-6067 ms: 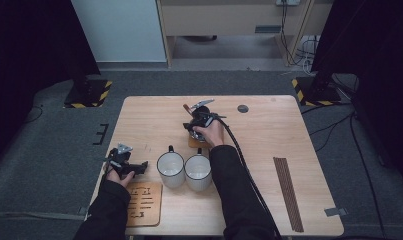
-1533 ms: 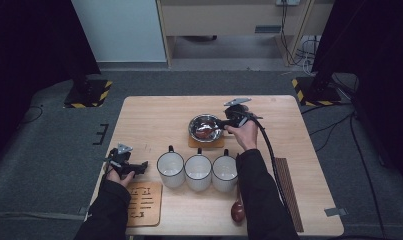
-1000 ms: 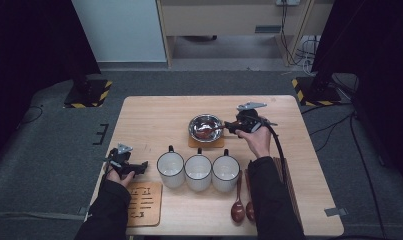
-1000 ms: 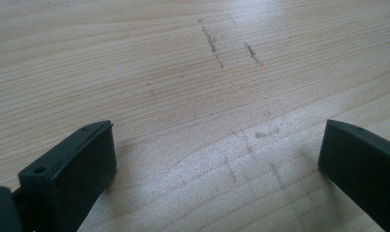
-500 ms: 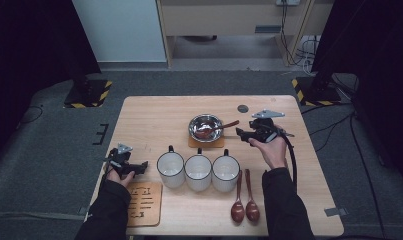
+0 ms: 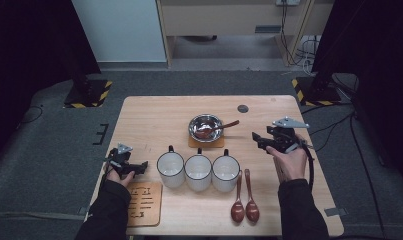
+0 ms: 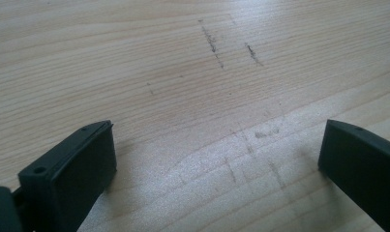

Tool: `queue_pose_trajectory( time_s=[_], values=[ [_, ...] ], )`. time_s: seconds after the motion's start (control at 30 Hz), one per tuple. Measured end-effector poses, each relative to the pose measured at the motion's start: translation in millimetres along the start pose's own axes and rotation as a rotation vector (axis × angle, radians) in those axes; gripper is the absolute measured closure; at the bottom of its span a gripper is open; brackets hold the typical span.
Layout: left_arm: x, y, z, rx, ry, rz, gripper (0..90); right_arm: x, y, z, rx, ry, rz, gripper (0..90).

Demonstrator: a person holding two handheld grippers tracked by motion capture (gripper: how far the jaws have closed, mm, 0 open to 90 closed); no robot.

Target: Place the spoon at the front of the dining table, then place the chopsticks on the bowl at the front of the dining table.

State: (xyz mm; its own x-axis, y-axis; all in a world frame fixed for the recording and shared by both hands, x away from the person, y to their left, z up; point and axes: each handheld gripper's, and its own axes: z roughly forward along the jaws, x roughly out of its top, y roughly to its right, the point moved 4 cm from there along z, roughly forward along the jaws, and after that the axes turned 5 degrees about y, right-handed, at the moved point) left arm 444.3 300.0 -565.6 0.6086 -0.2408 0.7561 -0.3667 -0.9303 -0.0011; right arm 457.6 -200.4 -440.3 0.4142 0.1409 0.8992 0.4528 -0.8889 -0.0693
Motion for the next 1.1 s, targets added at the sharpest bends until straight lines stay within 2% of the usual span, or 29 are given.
queue_pose_trajectory(
  time_s=[0.13, 0.4, 0.6, 0.83, 1.1],
  values=[
    [0.0, 0.0, 0.0, 0.0, 0.0, 0.0, 0.0, -10.4, 4.1, -7.2, -0.009, 0.002, 0.002, 34.8],
    [0.3, 0.0, 0.3, -0.001, 0.0, 0.0, 0.0, -41.0, 9.9, -21.6, -0.028, -0.039, 0.0, 33.6],
    [0.3, 0.0, 0.3, -0.001, 0.0, 0.0, 0.0, -57.2, 9.8, -32.6, -0.024, -0.061, 0.013, 33.1],
    [0.4, 0.0, 0.4, -0.001, 0.0, 0.0, 0.0, -76.5, 12.0, -42.9, -0.033, -0.093, -0.006, 33.1],
    [0.4, 0.0, 0.4, -0.001, 0.0, 0.0, 0.0, -101.6, 17.5, -48.3, -0.032, -0.139, 0.016, 33.6]
  ],
)
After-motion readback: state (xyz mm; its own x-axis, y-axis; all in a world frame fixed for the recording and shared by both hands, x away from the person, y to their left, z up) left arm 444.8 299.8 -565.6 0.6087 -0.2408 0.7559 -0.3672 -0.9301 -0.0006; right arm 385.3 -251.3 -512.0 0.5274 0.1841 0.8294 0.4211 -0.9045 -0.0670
